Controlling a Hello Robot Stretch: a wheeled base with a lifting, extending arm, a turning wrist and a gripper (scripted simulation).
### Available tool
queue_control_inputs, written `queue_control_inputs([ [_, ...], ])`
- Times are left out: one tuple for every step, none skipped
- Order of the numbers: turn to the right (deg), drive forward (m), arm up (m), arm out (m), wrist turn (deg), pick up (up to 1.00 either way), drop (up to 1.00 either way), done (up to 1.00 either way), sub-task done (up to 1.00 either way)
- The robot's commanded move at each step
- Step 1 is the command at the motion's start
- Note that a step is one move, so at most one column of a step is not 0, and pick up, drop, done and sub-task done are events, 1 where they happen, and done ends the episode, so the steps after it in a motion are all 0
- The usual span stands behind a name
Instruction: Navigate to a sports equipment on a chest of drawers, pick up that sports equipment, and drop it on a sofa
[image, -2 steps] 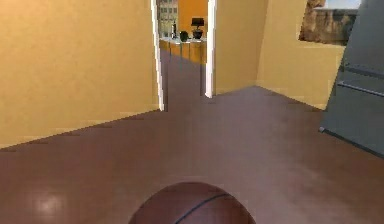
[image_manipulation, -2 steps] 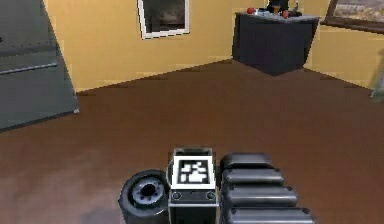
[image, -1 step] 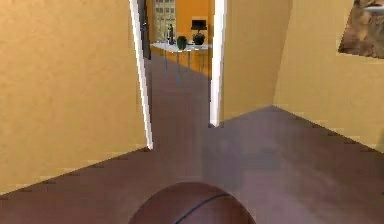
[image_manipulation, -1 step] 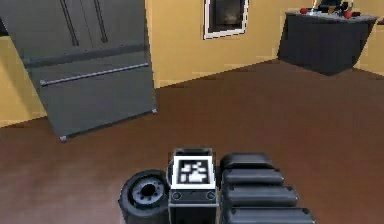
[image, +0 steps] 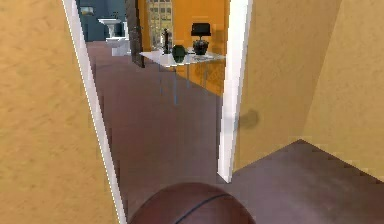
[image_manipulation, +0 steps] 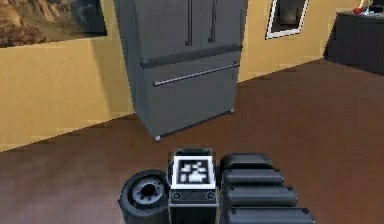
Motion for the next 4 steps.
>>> queue_control_inputs([
  [-3.0, 0.00, 0.00, 0.00, 0.0, 0.00, 0.00, 0.00, 0.00],
  [0.0, 1.00, 0.00, 0.00, 0.0, 0.00, 0.00, 0.00, 0.00],
  [-27.0, 0.00, 0.00, 0.00, 0.0, 0.00, 0.00, 0.00, 0.00],
  [0.0, 0.05, 0.00, 0.00, 0.0, 0.00, 0.00, 0.00, 0.00],
])
